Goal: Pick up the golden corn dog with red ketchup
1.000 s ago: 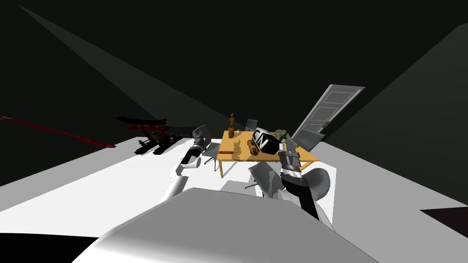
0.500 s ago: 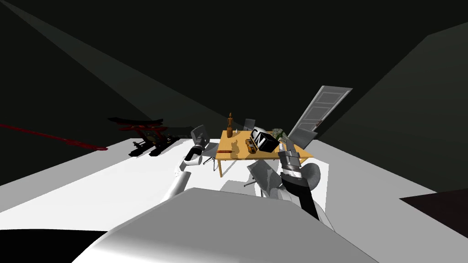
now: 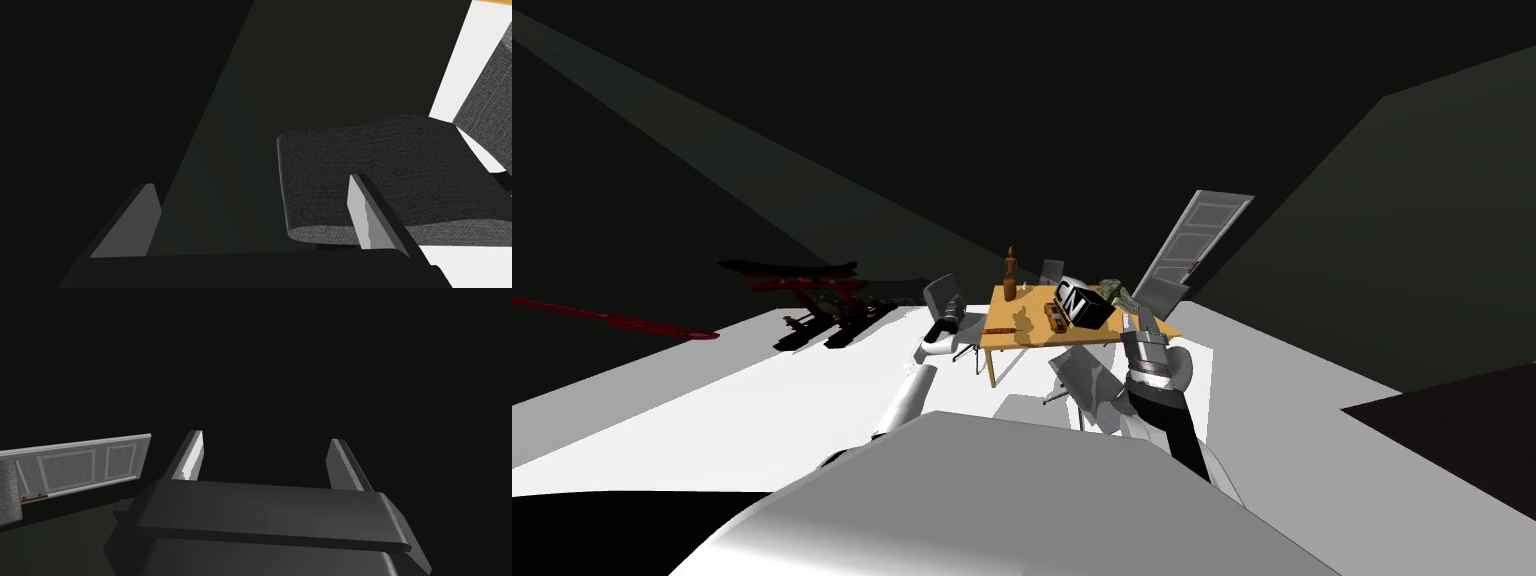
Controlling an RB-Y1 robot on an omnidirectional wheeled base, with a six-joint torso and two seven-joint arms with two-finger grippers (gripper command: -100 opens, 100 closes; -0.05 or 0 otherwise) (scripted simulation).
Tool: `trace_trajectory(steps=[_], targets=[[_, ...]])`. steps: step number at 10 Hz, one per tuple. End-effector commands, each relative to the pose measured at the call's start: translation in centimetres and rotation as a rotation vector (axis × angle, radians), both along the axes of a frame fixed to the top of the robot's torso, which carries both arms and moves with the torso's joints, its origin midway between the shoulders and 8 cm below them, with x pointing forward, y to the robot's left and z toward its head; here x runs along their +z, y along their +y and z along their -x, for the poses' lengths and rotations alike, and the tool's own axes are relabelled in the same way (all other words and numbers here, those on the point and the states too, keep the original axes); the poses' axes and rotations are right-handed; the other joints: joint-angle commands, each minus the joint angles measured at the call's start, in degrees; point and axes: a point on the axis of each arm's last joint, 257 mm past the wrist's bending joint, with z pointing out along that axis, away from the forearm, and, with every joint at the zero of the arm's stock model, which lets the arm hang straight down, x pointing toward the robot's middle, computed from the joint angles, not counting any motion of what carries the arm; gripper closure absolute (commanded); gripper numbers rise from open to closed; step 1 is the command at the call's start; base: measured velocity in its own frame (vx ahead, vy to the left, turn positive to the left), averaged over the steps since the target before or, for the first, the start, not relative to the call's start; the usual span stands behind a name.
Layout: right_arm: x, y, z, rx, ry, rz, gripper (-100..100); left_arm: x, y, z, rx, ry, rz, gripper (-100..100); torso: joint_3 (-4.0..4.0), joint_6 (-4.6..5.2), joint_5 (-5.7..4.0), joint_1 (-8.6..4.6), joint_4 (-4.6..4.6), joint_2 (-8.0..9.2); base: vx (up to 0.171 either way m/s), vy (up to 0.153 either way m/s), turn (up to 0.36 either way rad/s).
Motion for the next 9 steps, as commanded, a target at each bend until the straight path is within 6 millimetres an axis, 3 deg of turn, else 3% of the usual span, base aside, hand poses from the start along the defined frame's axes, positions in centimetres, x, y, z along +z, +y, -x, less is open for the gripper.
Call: trace_trajectory(steps=[1, 4, 5, 9], targets=[[0.0, 0.0, 0.0, 0.000, 0.000, 0.000, 0, -1.9, 0.2, -0.3, 0.006, 0.045, 0.021, -100, 0.00, 0.00, 0.00, 0.00, 0.00, 0.00, -0.018, -0.005, -0.058], [0.0, 0.0, 0.0, 0.000, 0.000, 0.000, 0, -4.5, -0.1, -1.9, 0.013, 0.135, 0.079, -100, -0.02, -0.04, 0.01, 0.02, -0.01, -0.03, -0.014, -0.005, -0.083], [0.0, 0.0, 0.0, 0.000, 0.000, 0.000, 0, -6.1, -0.1, -1.6, 0.017, 0.166, 0.087, -100, -0.03, -0.02, 0.00, 0.01, -0.01, -0.05, -0.005, -0.003, -0.047], [0.0, 0.0, 0.0, 0.000, 0.000, 0.000, 0, -8.5, -0.4, -2.0, 0.020, 0.233, 0.119, -100, -0.05, -0.04, 0.01, 0.04, -0.03, -0.09, 0.002, 0.000, -0.038]])
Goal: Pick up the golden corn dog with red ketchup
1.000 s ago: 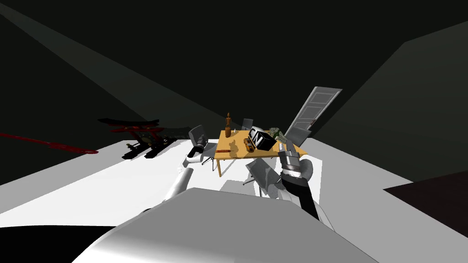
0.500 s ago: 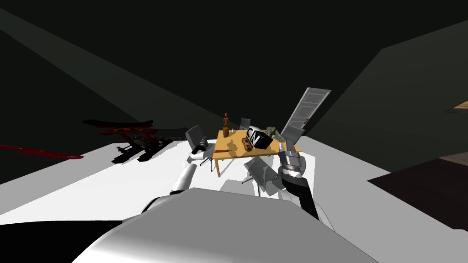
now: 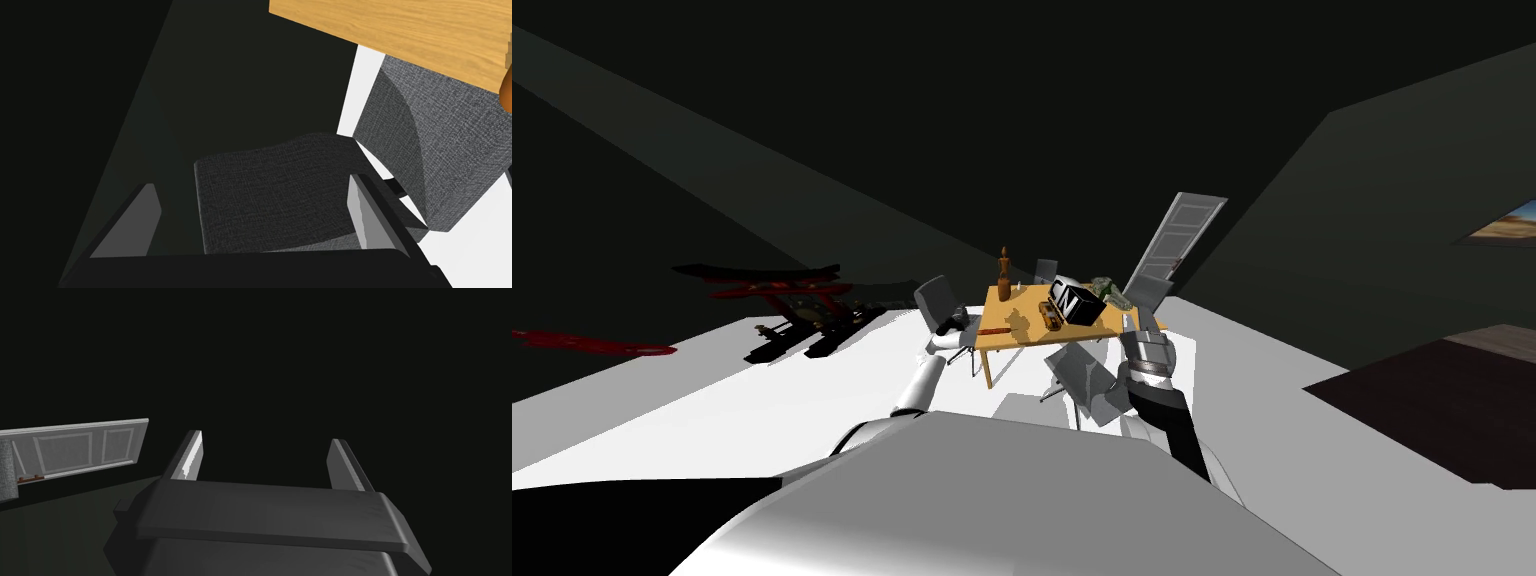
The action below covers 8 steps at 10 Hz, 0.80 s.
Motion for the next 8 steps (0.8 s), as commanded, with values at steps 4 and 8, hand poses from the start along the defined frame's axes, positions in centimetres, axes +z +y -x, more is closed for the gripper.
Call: trace_trajectory(steps=[4, 8], targets=[[0.0, 0.0, 0.0, 0.000, 0.000, 0.000, 0, -4.4, -1.0, -0.3, 0.002, 0.131, 0.058, -100, -0.04, 0.03, 0.00, -0.01, -0.01, -0.06, 0.015, 0.001, -0.066], [0.0, 0.0, 0.0, 0.000, 0.000, 0.000, 0, -8.2, -2.4, 0.0, -0.001, 0.257, 0.104, -100, -0.07, 0.02, 0.00, 0.01, -0.02, -0.12, 0.030, 0.005, -0.056]])
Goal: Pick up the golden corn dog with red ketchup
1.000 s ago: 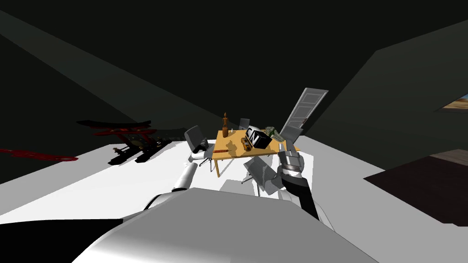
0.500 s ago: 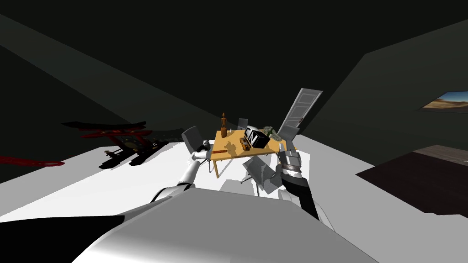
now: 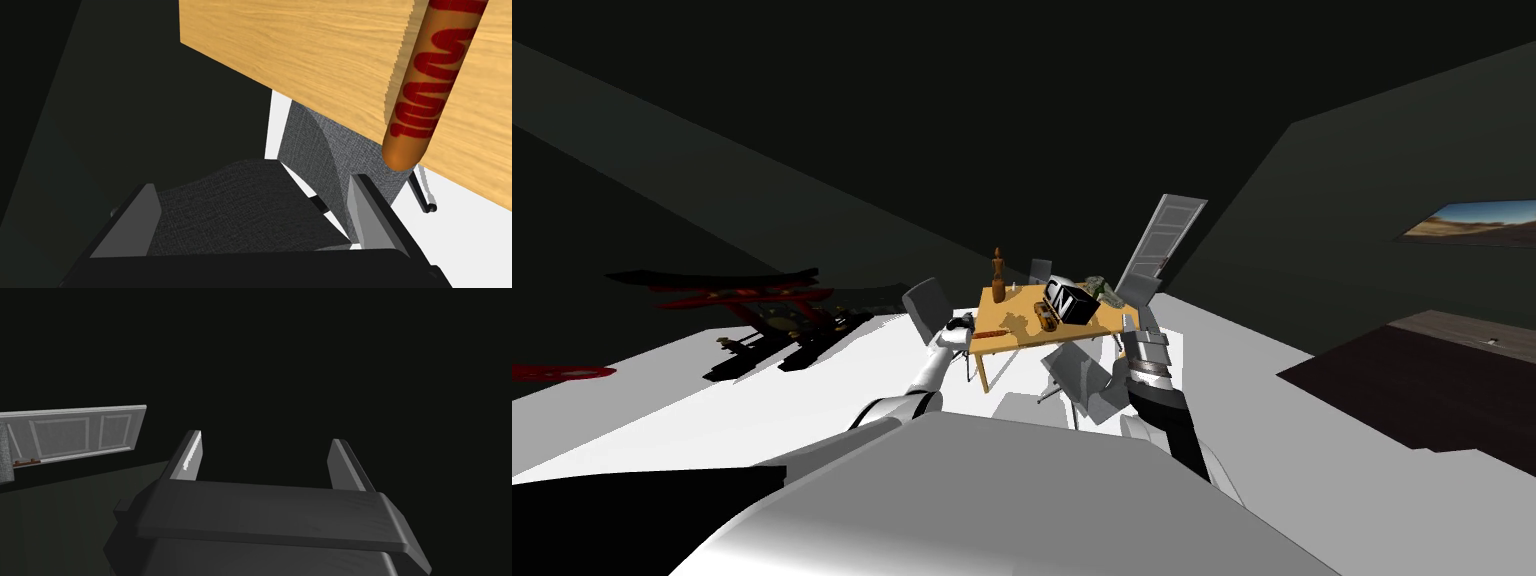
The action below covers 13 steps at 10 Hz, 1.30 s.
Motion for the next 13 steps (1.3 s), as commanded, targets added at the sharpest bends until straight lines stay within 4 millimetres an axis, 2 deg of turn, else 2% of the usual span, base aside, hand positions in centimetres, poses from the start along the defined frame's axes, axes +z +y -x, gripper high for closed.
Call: trace_trajectory(steps=[1, 5, 9, 10, 13], targets=[[0.0, 0.0, 0.0, 0.000, 0.000, 0.000, 0, -1.6, -1.0, 0.2, -0.004, 0.057, 0.020, -100, 0.00, 0.00, 0.00, 0.00, 0.00, 0.00, 0.042, 0.011, -0.069], [0.0, 0.0, 0.0, 0.000, 0.000, 0.000, 0, -6.0, -2.7, 1.9, -0.012, 0.202, 0.056, -100, -0.07, 0.01, 0.00, 0.02, -0.02, -0.14, 0.056, 0.014, -0.052], [0.0, 0.0, 0.0, 0.000, 0.000, 0.000, 0, -8.8, -4.2, 3.6, -0.023, 0.315, 0.077, -100, -0.05, 0.00, 0.00, 0.03, -0.01, -0.09, 0.056, 0.014, -0.036], [0.0, 0.0, 0.0, 0.000, 0.000, 0.000, 0, -8.8, -4.2, 3.6, -0.023, 0.315, 0.077, -100, -0.03, -0.01, 0.01, 0.03, -0.02, -0.06, 0.020, 0.005, 0.004], [0.0, 0.0, 0.0, 0.000, 0.000, 0.000, 0, -11.0, -5.6, 5.3, -0.034, 0.412, 0.088, -100, -0.02, -0.01, 0.00, 0.02, -0.01, -0.04, 0.048, 0.011, -0.031]])
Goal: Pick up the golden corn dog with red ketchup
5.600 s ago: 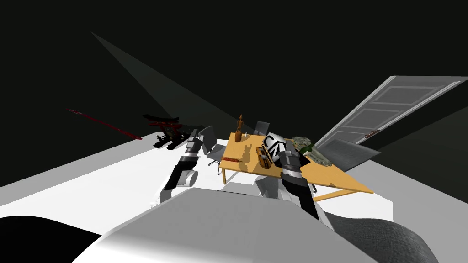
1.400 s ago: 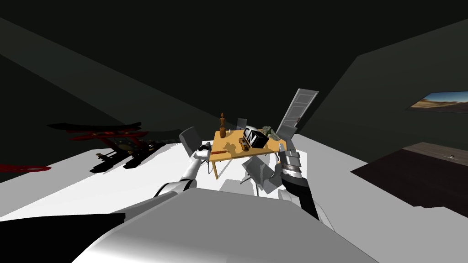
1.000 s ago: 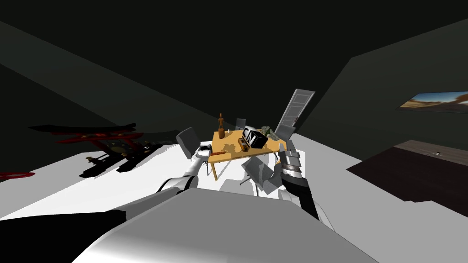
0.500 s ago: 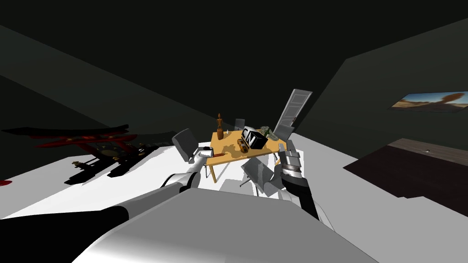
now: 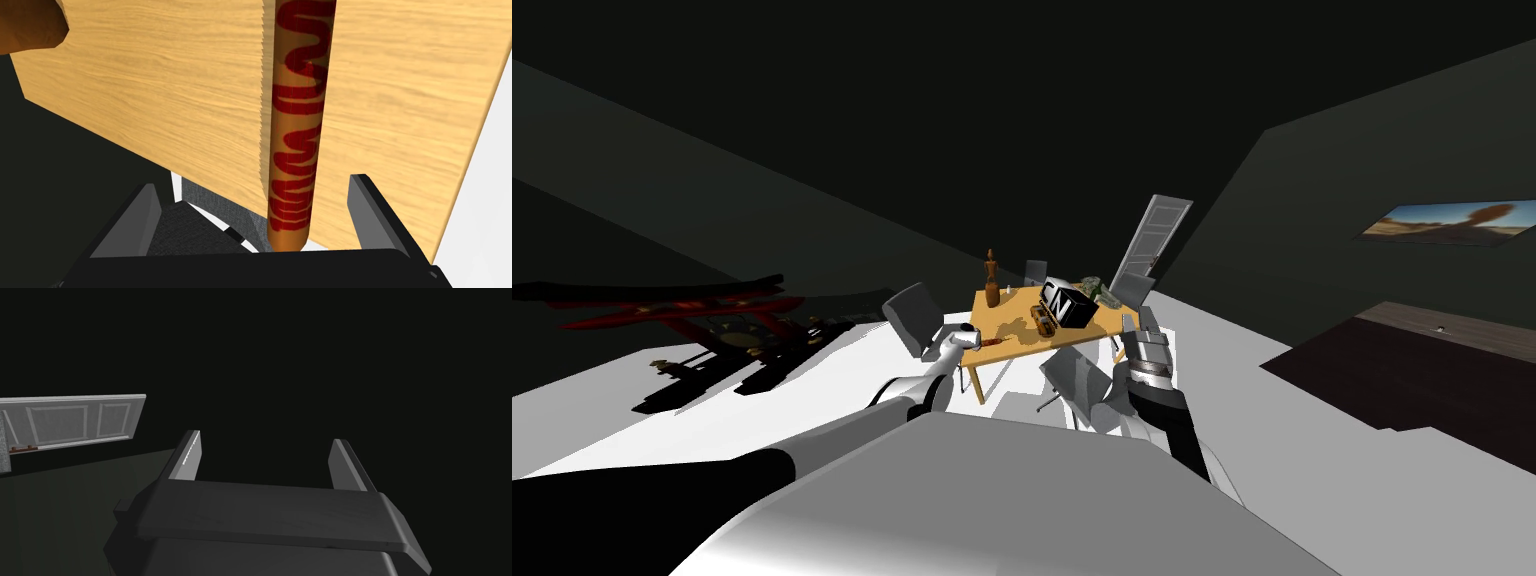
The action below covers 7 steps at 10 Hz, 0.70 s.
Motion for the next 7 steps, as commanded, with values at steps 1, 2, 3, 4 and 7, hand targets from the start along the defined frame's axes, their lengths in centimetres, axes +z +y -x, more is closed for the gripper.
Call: trace_trajectory(steps=[1, 2, 3, 4, 7], targets=[[0.0, 0.0, 0.0, 0.000, 0.000, 0.000, 0, -0.7, -0.4, 0.5, -0.003, 0.030, 0.003, -100, 0.00, 0.00, 0.00, 0.00, 0.00, 0.00, 0.052, 0.012, -0.017], [0.0, 0.0, 0.0, 0.000, 0.000, 0.000, 0, -1.6, -1.0, 1.4, -0.009, 0.075, 0.007, -100, 0.00, -0.01, 0.00, 0.00, 0.00, 0.00, 0.061, 0.021, -0.032], [0.0, 0.0, 0.0, 0.000, 0.000, 0.000, 0, -2.5, -1.5, 2.3, -0.016, 0.116, 0.008, -100, -0.02, 0.00, 0.00, 0.03, -0.01, -0.03, 0.082, 0.034, -0.042], [0.0, 0.0, 0.0, 0.000, 0.000, 0.000, 0, -2.5, -1.5, 2.3, -0.016, 0.116, 0.008, -100, -0.05, -0.01, 0.01, 0.07, -0.02, -0.09, 0.071, 0.025, -0.011], [0.0, 0.0, 0.0, 0.000, 0.000, 0.000, 0, -3.8, -2.2, 4.0, -0.027, 0.186, 0.008, -100, -0.07, -0.02, 0.00, 0.02, -0.03, -0.11, 0.073, 0.016, -0.016]])
